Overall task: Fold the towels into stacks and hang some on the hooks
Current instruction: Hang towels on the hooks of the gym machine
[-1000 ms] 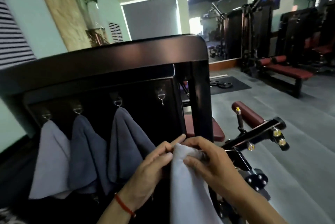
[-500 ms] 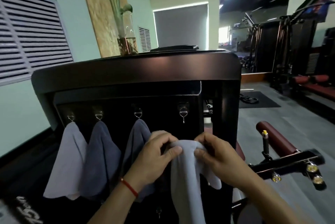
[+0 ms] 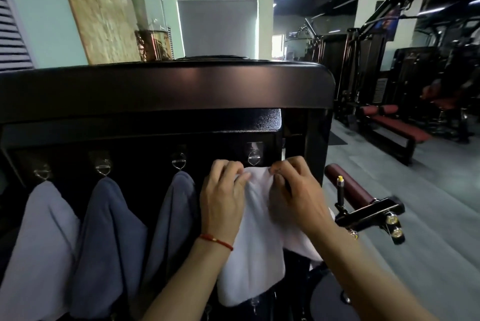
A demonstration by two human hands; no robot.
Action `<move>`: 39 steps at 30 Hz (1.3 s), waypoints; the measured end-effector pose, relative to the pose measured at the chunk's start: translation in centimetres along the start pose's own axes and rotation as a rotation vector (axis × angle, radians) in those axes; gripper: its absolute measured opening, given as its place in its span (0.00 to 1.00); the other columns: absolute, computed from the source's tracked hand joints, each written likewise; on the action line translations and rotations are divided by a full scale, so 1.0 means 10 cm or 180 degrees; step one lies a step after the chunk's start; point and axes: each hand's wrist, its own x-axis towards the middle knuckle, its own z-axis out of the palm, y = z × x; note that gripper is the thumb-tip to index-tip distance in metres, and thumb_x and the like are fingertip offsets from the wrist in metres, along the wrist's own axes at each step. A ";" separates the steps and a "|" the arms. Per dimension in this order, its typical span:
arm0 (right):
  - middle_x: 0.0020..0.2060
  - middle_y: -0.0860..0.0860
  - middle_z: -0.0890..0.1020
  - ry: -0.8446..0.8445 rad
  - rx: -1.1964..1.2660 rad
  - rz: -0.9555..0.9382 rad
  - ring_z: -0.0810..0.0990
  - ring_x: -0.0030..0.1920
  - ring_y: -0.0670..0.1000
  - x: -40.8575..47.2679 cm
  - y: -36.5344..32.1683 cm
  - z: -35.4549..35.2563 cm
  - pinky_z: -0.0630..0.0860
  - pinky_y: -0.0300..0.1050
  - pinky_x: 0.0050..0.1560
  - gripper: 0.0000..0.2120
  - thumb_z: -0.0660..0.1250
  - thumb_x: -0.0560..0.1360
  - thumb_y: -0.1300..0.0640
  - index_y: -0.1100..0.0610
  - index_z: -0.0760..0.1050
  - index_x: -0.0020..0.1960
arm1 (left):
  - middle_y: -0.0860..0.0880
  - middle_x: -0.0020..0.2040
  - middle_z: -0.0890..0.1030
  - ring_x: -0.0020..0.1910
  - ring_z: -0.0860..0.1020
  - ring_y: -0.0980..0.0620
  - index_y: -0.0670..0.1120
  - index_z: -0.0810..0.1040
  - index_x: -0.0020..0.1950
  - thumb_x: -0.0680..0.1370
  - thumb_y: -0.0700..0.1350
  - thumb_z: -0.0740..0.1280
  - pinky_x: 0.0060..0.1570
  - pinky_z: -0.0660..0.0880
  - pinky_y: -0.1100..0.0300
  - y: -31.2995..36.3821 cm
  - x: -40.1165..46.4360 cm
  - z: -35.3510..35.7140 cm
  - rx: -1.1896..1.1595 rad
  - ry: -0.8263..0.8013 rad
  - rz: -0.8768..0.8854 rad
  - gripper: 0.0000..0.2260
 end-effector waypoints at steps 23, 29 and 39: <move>0.57 0.46 0.77 0.0674 -0.0441 -0.0073 0.72 0.57 0.51 -0.41 0.01 0.38 0.60 0.45 0.51 0.18 0.60 0.79 0.52 0.47 0.79 0.66 | 0.48 0.63 0.79 0.60 0.74 0.49 0.45 0.80 0.66 0.79 0.44 0.64 0.61 0.74 0.54 -0.01 -0.70 0.17 0.1004 -0.0209 0.0051 0.16; 0.52 0.35 0.81 0.0033 0.1366 0.0349 0.80 0.54 0.37 -0.59 -0.07 0.28 0.77 0.35 0.54 0.14 0.63 0.82 0.53 0.48 0.79 0.65 | 0.52 0.74 0.73 0.70 0.70 0.62 0.47 0.71 0.75 0.83 0.45 0.56 0.69 0.65 0.70 0.23 -0.86 0.01 -0.0163 -0.0655 -0.0982 0.20; 0.55 0.42 0.83 -0.0890 0.1912 0.1125 0.83 0.55 0.45 -1.04 0.11 0.25 0.81 0.53 0.56 0.12 0.61 0.85 0.49 0.44 0.74 0.67 | 0.60 0.80 0.58 0.77 0.59 0.66 0.57 0.50 0.82 0.80 0.49 0.64 0.73 0.59 0.67 0.16 -1.00 -0.14 -0.0733 -0.1564 -0.1024 0.34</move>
